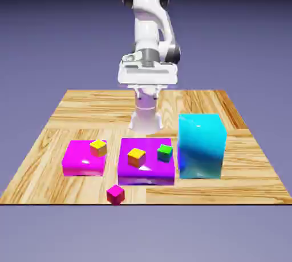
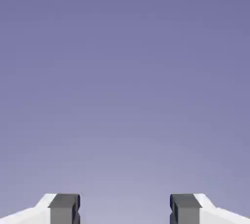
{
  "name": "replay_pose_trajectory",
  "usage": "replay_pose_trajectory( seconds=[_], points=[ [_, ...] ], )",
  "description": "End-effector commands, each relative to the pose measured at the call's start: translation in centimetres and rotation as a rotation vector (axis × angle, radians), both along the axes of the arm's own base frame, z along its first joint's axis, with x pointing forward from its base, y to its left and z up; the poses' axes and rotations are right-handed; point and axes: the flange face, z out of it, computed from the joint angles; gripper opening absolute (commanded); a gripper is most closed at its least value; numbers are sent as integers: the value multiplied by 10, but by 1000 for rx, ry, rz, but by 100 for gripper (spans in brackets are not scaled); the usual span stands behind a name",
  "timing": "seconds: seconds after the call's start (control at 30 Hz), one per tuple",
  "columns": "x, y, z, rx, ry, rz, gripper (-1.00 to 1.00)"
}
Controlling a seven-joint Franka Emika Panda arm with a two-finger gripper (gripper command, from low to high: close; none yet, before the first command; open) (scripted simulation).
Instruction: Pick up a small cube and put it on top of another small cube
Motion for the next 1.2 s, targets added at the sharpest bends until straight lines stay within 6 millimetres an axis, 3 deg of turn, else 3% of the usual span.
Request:
replay_pose_trajectory(
  seconds=[0.0,0.3,0.6,0.9,1.17],
  points=[
    [9,3,-6,-33,46,21,0],
    [78,24,-78,-293,455,201,0],
    [127,27,-158,-486,822,369,0],
    [164,13,-230,-611,1120,503,0],
    [192,-19,-283,-657,1335,567,0]
  ],
)
